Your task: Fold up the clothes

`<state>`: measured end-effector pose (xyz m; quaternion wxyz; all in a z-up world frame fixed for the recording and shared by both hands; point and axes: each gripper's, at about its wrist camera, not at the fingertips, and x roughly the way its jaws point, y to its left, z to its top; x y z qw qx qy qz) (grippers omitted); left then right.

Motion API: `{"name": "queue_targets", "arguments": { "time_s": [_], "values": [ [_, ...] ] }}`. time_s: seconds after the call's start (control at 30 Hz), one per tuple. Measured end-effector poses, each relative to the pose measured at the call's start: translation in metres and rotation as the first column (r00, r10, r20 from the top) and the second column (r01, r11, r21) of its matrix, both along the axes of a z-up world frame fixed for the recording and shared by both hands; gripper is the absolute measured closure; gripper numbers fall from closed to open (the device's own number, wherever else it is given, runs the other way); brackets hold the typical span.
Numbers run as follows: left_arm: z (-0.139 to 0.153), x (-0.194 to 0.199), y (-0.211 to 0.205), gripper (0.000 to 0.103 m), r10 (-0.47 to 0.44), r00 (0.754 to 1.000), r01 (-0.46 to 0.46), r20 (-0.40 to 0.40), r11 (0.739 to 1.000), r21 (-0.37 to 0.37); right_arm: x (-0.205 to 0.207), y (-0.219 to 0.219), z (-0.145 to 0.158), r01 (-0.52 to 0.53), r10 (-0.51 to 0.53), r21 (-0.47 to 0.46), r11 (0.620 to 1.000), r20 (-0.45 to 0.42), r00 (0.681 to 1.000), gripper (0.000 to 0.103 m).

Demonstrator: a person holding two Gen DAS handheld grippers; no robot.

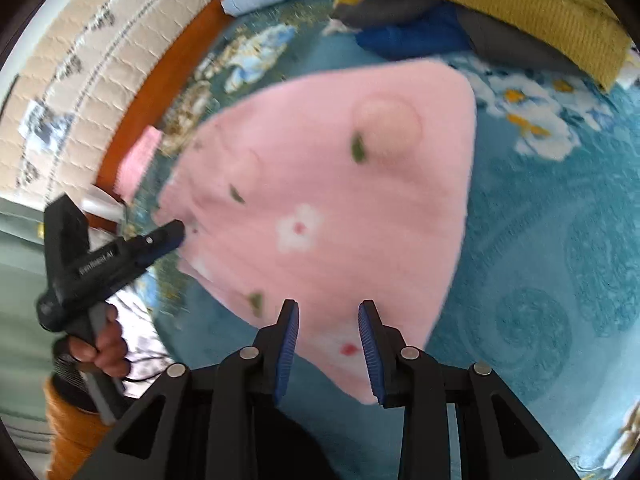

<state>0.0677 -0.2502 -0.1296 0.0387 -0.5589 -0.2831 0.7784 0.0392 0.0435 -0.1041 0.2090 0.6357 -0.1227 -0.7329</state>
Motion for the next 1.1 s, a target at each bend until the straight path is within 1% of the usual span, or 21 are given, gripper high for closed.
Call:
{"name": "queue_targets", "arguments": {
  "time_s": [0.17, 0.3, 0.43, 0.6, 0.73, 0.87, 0.97, 1.07, 1.1],
  "values": [
    [-0.006, 0.003, 0.0, 0.076, 0.002, 1.0, -0.002, 0.007, 1.0, 0.01, 0.003, 0.011, -0.017, 0.069, -0.069, 0.035, 0.997, 0.009, 0.998, 0.07],
    [-0.013, 0.002, 0.002, 0.076, -0.006, 1.0, 0.006, 0.019, 1.0, 0.01, 0.004, 0.018, -0.025, 0.11, -0.111, 0.037, 0.993, 0.028, 0.993, 0.07],
    [-0.017, 0.0, 0.001, 0.076, -0.018, 1.0, 0.018, 0.02, 1.0, 0.016, 0.005, 0.018, -0.028, 0.107, -0.109, 0.052, 0.993, 0.032, 0.994, 0.07],
    [-0.022, 0.001, -0.005, 0.076, -0.01, 1.0, 0.009, 0.025, 0.999, 0.044, 0.003, 0.014, -0.032, 0.093, -0.096, 0.071, 0.993, 0.037, 0.995, 0.07],
    [-0.024, 0.003, -0.01, 0.076, 0.009, 1.0, -0.011, 0.025, 0.998, 0.066, 0.003, 0.013, -0.035, 0.09, -0.093, 0.06, 0.994, 0.045, 0.995, 0.07],
    [-0.023, 0.005, -0.014, 0.076, 0.016, 1.0, -0.018, 0.022, 0.997, 0.078, 0.003, 0.017, -0.033, 0.099, -0.1, 0.026, 0.995, 0.042, 0.994, 0.07],
    [-0.008, 0.005, -0.016, 0.076, -0.014, 1.0, 0.015, -0.015, 0.997, 0.075, 0.004, 0.027, -0.029, 0.129, -0.128, -0.036, 0.991, 0.041, 0.991, 0.069],
    [0.016, 0.003, -0.024, 0.076, -0.016, 0.995, 0.028, -0.098, 0.993, 0.117, 0.006, 0.037, -0.023, 0.152, -0.15, -0.086, 0.985, 0.031, 0.988, 0.069],
    [0.024, 0.003, -0.028, 0.075, -0.012, 0.992, 0.028, -0.127, 0.992, 0.125, 0.006, 0.041, -0.02, 0.156, -0.154, -0.096, 0.983, 0.022, 0.988, 0.067]
  ]
}}
